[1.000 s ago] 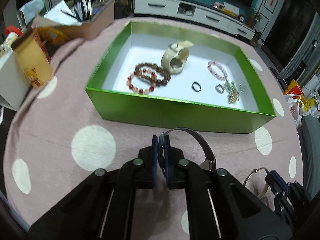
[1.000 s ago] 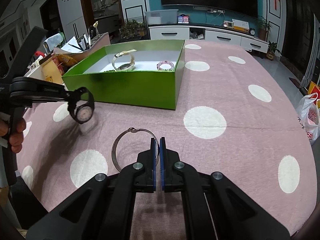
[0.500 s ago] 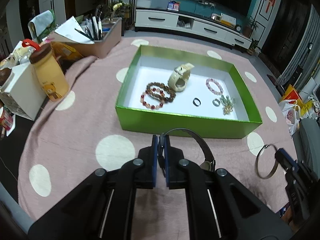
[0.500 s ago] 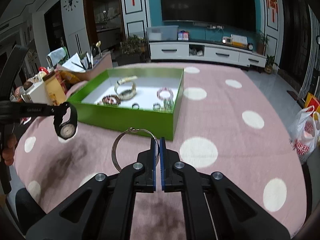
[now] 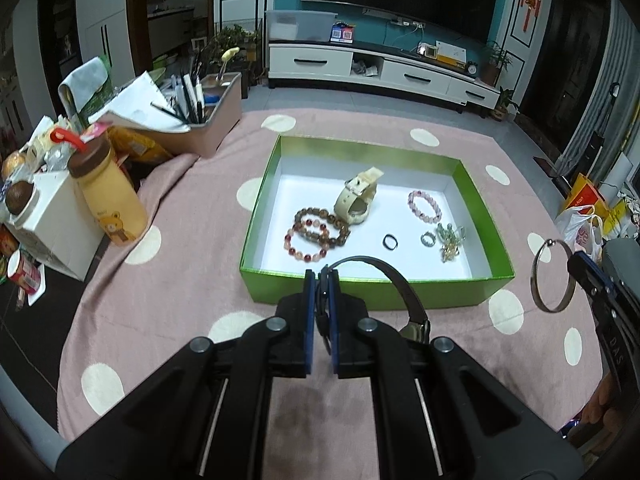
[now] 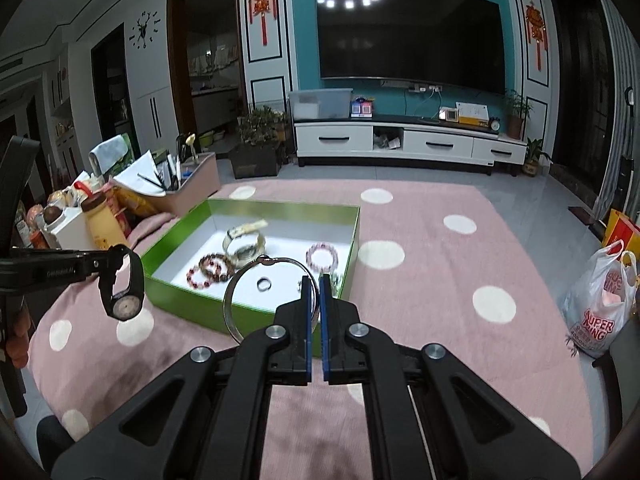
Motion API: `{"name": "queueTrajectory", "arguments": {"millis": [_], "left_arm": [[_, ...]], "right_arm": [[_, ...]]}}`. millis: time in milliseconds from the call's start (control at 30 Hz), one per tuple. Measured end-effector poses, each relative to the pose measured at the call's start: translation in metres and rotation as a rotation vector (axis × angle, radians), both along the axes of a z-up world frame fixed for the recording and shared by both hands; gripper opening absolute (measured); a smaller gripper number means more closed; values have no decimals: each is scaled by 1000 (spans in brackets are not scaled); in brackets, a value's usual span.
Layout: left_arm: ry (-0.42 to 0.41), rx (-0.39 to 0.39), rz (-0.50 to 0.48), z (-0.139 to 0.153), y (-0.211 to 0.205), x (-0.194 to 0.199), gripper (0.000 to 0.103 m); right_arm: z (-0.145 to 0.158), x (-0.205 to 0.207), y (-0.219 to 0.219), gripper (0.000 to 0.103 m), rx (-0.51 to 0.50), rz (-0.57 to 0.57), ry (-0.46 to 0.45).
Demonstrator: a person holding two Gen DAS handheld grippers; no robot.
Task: Organize jewelry
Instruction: 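Carry the black watch and silver bangle over the green box with both tools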
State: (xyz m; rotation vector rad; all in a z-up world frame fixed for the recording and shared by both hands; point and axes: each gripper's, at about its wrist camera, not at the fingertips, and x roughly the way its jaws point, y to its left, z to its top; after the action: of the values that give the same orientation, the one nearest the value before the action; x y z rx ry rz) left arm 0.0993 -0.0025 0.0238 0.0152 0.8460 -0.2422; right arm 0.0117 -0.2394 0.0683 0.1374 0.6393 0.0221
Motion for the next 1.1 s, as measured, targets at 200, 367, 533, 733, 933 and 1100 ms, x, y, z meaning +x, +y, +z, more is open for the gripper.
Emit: {"name": "queueTrajectory", "arguments": {"millis": [200, 367, 533, 733, 933, 1100], "left_arm": [[-27, 2, -14, 9, -9, 8, 6], [-46, 6, -23, 15, -19, 19, 6], [-62, 12, -37, 19, -30, 34, 6], [-59, 19, -46, 19, -40, 56, 6], [-41, 29, -66, 9, -54, 77, 6], [-16, 54, -86, -7, -67, 91, 6]], "right_arm": [[3, 14, -2, 3, 1, -4, -12], [4, 29, -5, 3, -4, -4, -17], [4, 46, -8, 3, -8, -1, -15], [2, 67, -13, 3, -8, -2, -3], [-8, 88, -10, 3, -10, 11, 31], [-20, 104, -3, 3, -21, 27, 69]]}}
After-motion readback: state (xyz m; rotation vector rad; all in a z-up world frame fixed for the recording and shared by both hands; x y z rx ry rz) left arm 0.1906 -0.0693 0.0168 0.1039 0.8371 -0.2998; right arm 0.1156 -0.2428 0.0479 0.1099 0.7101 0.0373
